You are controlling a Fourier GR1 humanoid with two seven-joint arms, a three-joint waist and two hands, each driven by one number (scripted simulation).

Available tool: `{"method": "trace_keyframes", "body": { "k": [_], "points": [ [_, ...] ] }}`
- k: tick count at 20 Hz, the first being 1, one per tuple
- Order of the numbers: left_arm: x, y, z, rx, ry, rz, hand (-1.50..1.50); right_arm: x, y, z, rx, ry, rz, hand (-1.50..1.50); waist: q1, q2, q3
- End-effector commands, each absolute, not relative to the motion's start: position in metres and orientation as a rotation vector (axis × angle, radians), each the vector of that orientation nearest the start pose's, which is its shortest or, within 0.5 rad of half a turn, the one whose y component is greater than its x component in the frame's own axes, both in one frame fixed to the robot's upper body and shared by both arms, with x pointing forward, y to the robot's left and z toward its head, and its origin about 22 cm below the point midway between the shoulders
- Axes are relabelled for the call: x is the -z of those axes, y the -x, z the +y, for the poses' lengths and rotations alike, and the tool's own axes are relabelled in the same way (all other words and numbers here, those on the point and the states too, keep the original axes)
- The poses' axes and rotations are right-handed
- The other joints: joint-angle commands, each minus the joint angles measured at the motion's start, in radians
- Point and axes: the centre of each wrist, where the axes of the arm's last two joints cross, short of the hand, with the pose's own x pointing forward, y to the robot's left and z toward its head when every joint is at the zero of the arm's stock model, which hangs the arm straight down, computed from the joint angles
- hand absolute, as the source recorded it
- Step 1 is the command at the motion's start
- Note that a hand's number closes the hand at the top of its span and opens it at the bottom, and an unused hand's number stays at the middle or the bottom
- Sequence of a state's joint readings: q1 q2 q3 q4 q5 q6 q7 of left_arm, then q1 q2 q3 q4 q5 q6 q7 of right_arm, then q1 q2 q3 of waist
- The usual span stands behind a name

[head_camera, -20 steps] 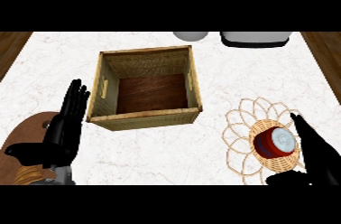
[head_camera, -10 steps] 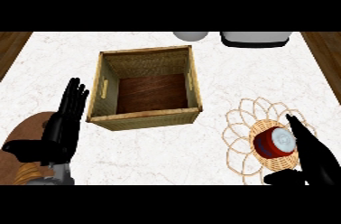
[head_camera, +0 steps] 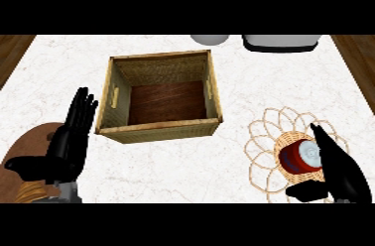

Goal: Pick the can from the placemat and place it in the basket

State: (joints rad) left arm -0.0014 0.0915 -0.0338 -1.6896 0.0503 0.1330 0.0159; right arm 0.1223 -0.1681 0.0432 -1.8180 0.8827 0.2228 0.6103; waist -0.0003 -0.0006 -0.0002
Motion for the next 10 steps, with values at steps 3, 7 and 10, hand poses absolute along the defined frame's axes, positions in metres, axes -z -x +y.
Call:
{"method": "trace_keyframes", "body": {
  "k": [3, 7, 10],
  "points": [
    [-0.038, -0.253, 0.245, -0.051, -0.084, -1.671, 0.0, -0.022, -0.236, -0.272, -0.629, 0.883, -0.905, -1.5, 0.002, 0.001, 0.0],
    [-0.018, -0.226, 0.224, -0.038, -0.093, -1.682, 0.0, -0.005, -0.219, -0.275, -0.837, 0.873, -0.842, 1.5, 0.007, 0.001, 0.0],
    [-0.04, -0.251, 0.236, -0.056, -0.087, -1.68, 0.0, 0.003, -0.224, -0.255, -0.857, 0.863, -0.874, 1.5, 0.002, 0.001, 0.0]
  ]
}}
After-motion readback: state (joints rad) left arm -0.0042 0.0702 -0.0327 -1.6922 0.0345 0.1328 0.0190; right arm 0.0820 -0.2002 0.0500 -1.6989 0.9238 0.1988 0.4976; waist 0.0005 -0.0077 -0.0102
